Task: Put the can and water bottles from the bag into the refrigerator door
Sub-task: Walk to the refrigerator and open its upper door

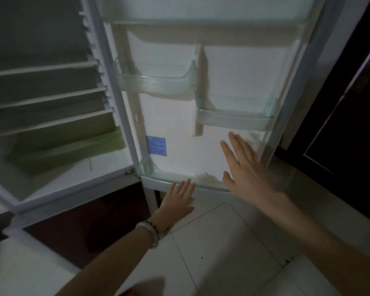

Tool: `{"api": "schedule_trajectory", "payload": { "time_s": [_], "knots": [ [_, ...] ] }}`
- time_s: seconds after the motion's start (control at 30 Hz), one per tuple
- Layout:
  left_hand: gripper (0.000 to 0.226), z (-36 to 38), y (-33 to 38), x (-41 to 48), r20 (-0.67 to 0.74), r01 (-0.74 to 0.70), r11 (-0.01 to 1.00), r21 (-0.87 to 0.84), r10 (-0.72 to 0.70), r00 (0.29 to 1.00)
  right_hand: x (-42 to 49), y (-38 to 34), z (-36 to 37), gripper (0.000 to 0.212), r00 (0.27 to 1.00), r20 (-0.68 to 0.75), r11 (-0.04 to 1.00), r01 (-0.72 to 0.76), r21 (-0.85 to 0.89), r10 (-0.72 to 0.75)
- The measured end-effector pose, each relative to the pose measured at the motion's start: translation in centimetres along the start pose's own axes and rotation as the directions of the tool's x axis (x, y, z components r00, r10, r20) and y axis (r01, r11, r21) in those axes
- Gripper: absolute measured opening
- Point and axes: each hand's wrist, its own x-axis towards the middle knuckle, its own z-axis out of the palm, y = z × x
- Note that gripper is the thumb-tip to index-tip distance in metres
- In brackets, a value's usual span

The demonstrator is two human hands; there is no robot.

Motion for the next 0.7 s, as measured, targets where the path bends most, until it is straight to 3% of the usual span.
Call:
{"api": "schedule_trajectory", "payload": {
  "time_s": [0.17, 0.3, 0.4, 0.53, 0.7],
  "knots": [
    [0.083, -0.4, -1.7, -5.4, -0.135, 0.177, 0.98, -0.095, -0.189, 0.973, -0.5, -6.2, 5.7, 0.081, 0.969, 0.134, 0.974, 0.19, 0.121, -0.206],
    [0.077, 0.4, -3.9, -13.4, -0.06, 0.4, 0.904, -0.151, -0.413, 0.909, 0.1, -12.2, 9.5, 0.081, 0.893, 0.229, 0.913, 0.339, 0.225, -0.388],
    [0.081, 1.6, -5.3, -20.9, 0.016, 0.579, 0.796, -0.175, -0.586, 0.81, 0.5, -17.7, 11.8, 0.081, 0.812, 0.263, 0.837, 0.425, 0.345, -0.521],
    [0.083, 3.7, -6.4, -31.1, 0.15, 0.786, 0.6, -0.151, -0.772, 0.618, 0.0, -25.0, 14.7, 0.072, 0.696, 0.237, 0.7, 0.512, 0.498, -0.678],
    [0.083, 6.7, -6.1, -40.5, 0.267, 0.914, 0.387, -0.125, -0.874, 0.406, -1.6, -32.3, 18.6, 0.067, 0.56, 0.291, 0.607, 0.538, 0.585, -0.776]
  ]
}}
